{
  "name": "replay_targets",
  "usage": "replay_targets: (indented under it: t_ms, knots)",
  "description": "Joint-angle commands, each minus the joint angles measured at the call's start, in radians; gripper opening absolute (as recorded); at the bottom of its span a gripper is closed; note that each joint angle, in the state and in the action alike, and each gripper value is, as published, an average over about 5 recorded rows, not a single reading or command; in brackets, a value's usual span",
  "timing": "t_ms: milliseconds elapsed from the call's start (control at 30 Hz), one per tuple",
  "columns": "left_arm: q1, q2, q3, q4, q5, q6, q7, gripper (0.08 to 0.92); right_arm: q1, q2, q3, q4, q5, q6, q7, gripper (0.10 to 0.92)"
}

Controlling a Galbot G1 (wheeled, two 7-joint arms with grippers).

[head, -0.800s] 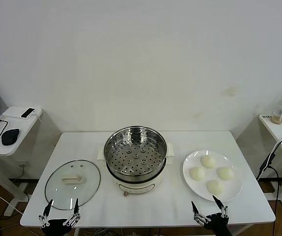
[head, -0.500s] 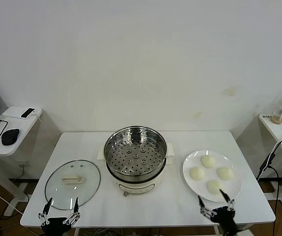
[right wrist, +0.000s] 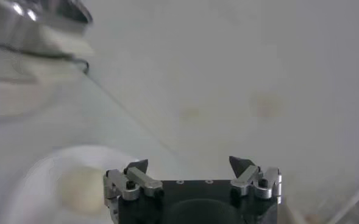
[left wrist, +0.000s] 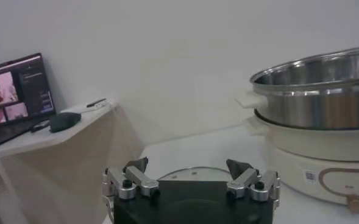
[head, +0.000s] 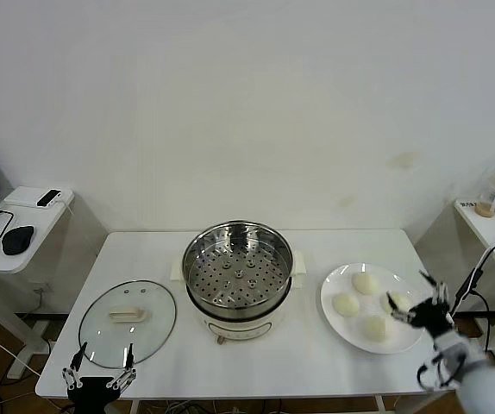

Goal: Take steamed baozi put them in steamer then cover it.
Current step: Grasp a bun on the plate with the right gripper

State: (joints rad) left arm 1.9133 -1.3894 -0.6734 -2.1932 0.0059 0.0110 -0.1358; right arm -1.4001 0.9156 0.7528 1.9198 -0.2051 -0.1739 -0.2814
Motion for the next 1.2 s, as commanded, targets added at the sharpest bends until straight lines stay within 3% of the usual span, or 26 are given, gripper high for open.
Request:
replay_targets:
  t_ms: [33,233,467,700,1200]
  knots:
    - [-0.004,-0.004,-0.01,-0.009,0.02,0.021,0.004,0.823,0.47,-0.318,-0.2,-0.29,-0.268,-0.007,-0.312,0.823]
    - [-0.009,-0.011,-0.013,-0.011,0.031,0.02,0.003,0.823,0.802,-0.38,-0.555,-0.506,-0.301,0.104,-0.576,0.823]
    - [-0.016,-0.016,-0.038,-0.015,0.033,0.025,0.004,0.823,1.145,-0.255,-0.933,-0.755,-0.256,0.171,-0.774,0.823]
    - [-0.022,-0.019,-0.06,-0.003,0.031,0.029,0.003,0.823,1.267,-0.149,-1.098,-0.887,-0.226,0.211,-0.931,0.823]
    - [-0.026,-0.023,-0.075,0.011,0.032,0.031,0.001,0.823,1.232,-0.036,-1.107,-1.009,-0.29,0.212,-0.897,0.823]
